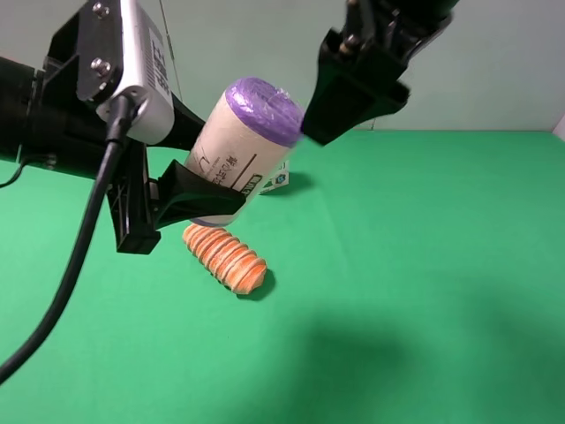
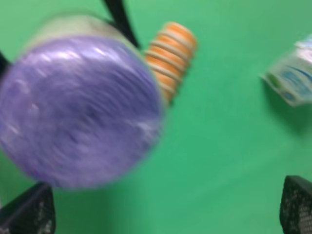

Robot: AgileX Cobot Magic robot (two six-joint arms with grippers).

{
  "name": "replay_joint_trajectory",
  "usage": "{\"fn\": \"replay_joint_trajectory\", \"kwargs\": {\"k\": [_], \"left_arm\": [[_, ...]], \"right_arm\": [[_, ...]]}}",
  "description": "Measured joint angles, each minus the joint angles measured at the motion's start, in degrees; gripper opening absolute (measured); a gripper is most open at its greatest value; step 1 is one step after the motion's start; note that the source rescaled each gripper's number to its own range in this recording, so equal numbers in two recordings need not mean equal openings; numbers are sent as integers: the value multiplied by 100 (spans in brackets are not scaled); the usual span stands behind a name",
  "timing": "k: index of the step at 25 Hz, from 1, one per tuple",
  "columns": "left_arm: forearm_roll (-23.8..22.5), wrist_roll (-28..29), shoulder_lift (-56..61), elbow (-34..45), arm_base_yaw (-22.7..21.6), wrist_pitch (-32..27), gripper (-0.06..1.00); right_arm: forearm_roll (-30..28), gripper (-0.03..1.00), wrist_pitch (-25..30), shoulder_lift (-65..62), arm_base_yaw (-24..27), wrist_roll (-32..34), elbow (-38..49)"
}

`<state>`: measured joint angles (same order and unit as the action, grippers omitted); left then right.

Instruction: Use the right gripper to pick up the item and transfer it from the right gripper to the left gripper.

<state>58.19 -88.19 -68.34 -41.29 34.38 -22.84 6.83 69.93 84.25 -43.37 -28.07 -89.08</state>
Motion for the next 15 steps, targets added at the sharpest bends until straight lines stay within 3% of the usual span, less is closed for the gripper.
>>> {"fn": "replay_joint_trajectory", "kwargs": {"k": [5, 15], "left_arm": [[0, 0, 0, 0, 0, -2, 0], [0, 0, 0, 0, 0, -6, 0]], "right_arm": [[-647, 100, -14, -465, 0, 718, 317], [-1078, 100, -14, -1726, 0, 2058, 2014]]}}
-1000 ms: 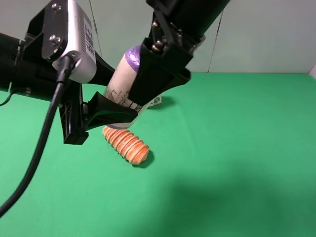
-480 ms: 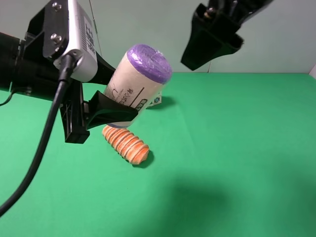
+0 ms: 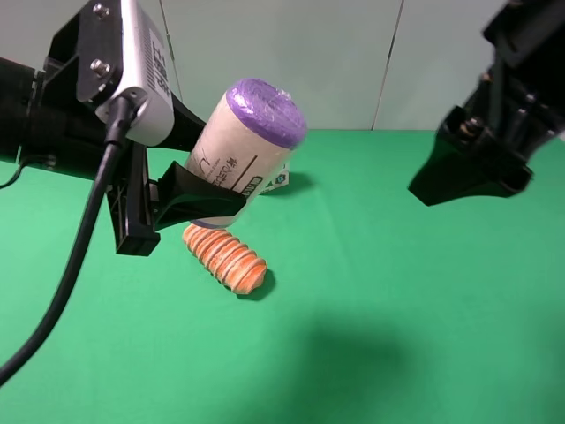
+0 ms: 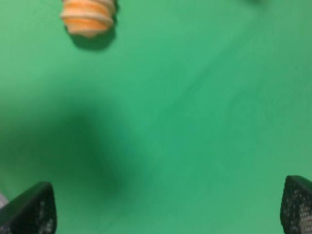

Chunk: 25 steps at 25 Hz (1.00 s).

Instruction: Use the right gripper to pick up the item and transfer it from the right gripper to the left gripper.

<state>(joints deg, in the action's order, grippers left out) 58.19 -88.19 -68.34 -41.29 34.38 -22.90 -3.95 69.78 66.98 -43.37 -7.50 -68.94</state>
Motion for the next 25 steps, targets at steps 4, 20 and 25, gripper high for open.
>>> {"fn": "replay_joint_trajectory", "kwargs": {"k": [4, 20, 25], "left_arm": [[0, 0, 0, 0, 0, -13, 0], [0, -5, 0, 0, 0, -35, 0], [0, -5, 0, 0, 0, -35, 0]], "right_arm": [[-359, 100, 0, -551, 0, 652, 496], [-549, 100, 11, -3873, 0, 1383, 2508], [-525, 100, 11, -4755, 0, 1383, 3015]]}}
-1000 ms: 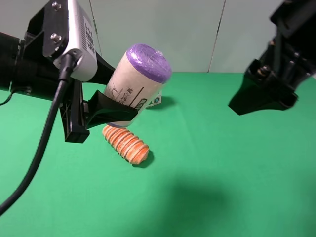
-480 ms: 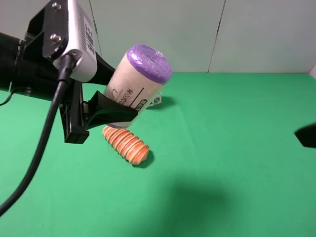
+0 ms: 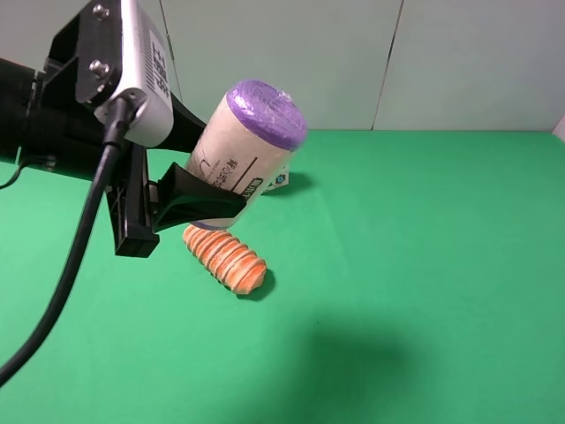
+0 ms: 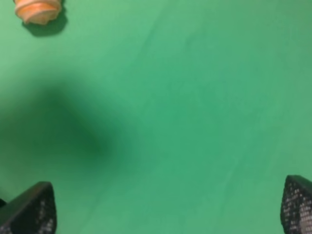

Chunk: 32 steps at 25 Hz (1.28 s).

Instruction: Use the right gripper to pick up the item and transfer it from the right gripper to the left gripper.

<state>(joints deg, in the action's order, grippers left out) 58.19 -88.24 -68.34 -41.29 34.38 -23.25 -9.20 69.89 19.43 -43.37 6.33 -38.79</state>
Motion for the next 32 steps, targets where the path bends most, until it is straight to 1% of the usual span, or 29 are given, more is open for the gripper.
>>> {"fn": "replay_joint_trajectory", "kwargs": {"k": [2, 5, 9, 14, 24, 26, 28, 32], "left_arm": [[0, 0, 0, 0, 0, -5, 0], [0, 0, 0, 0, 0, -5, 0], [0, 0, 0, 0, 0, -5, 0], [0, 0, 0, 0, 0, -5, 0], [0, 0, 0, 0, 0, -11, 0], [0, 0, 0, 0, 0, -11, 0], [0, 0, 0, 0, 0, -17, 0], [0, 26, 0, 0, 0, -59, 0]], "right_arm": [[112, 100, -61, -276, 0, -5, 299], [344, 100, -357, -635, 0, -132, 741], [508, 100, -731, -812, 0, -259, 831], [623, 100, -781, -812, 0, -259, 863], [639, 100, -781, -812, 6, -259, 863], [659, 100, -788, -812, 166, -259, 863], [664, 100, -793, -812, 486, -259, 863], [664, 100, -793, -812, 1451, -259, 863]]}}
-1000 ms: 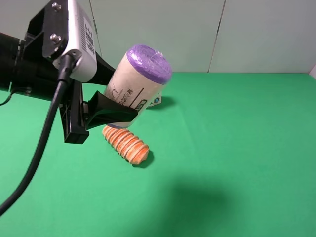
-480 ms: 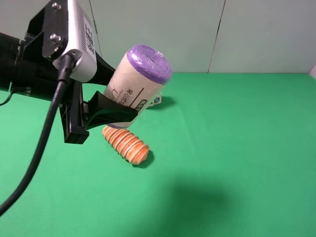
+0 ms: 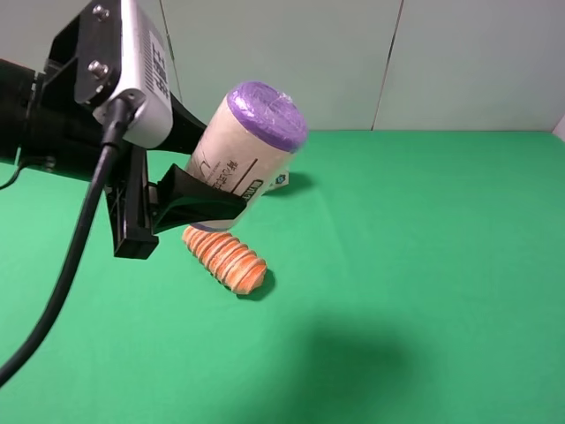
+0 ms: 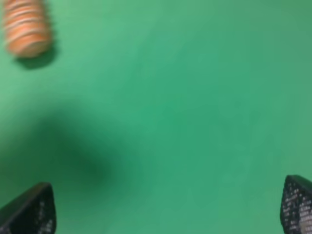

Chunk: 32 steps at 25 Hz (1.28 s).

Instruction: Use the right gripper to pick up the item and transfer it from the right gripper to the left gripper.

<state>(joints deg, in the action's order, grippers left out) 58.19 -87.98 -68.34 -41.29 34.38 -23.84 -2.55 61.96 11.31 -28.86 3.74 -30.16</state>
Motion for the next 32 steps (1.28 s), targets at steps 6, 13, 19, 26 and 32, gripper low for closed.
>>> {"fn": "replay_joint_trajectory", "kwargs": {"k": [6, 13, 19, 26, 32], "left_arm": [[0, 86, 0, 0, 0, -9, 0], [0, 100, 0, 0, 0, -21, 0], [0, 101, 0, 0, 0, -23, 0], [0, 107, 0, 0, 0, 180, 0], [0, 374, 0, 0, 0, 613, 0]], "right_arm": [[0, 100, -17, -114, 1349, 0, 0], [0, 100, -58, -1077, 2554, 0, 0], [0, 100, -62, -1166, 2927, 0, 0], [255, 100, -118, -1166, 2927, 0, 0], [340, 100, -339, -1166, 2927, 0, 155]]}}
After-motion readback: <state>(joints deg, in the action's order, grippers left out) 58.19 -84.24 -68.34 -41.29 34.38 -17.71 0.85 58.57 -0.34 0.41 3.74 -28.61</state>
